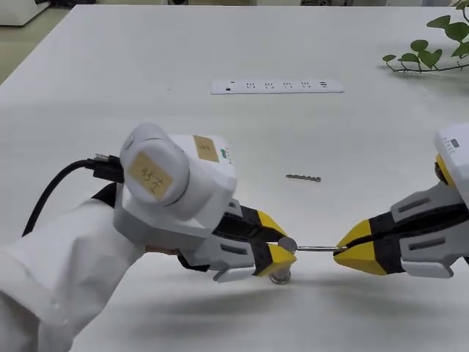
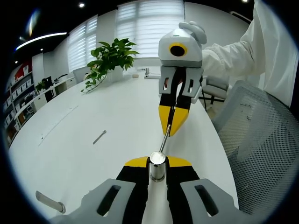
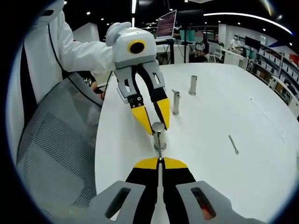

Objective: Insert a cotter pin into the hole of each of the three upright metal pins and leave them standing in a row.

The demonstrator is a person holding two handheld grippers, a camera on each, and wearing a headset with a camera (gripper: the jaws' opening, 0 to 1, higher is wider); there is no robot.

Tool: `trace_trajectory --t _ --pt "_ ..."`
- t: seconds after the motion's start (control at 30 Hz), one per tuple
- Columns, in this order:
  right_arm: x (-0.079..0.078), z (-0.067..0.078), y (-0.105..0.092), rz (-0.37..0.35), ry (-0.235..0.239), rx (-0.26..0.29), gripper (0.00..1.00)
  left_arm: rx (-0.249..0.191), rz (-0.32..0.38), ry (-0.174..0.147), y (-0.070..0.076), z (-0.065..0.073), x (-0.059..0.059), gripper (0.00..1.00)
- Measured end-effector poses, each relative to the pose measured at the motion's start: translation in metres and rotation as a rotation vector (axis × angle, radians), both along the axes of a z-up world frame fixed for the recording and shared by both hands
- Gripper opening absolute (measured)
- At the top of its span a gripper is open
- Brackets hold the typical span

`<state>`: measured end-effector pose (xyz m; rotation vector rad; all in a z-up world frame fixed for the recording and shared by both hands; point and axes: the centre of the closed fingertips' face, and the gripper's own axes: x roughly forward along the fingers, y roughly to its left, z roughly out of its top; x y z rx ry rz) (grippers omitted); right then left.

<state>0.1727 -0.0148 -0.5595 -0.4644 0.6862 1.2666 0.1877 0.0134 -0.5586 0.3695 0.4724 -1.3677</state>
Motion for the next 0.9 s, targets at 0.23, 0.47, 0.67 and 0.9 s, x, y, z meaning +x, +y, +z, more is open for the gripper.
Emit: trace_trajectory --t 0.23,0.47,0.67,0.9 --pt "0.005 -0.004 0.005 0.007 -0.006 -0.012 0.00 0.008 0.008 -0.008 0.000 0.000 0.000 0.10" --pt "0.004 -0.008 0.007 0.010 -0.001 -0.016 0.00 0.005 0.011 -0.002 0.001 0.000 0.000 0.09" --pt "0.005 -0.010 0.017 0.024 -0.001 -0.005 0.00 0.004 0.018 -0.003 0.001 0.001 0.000 0.09" --pt "0.007 -0.009 0.025 0.042 0.005 0.001 0.00 0.004 0.021 0.001 0.002 0.001 -0.001 0.09"
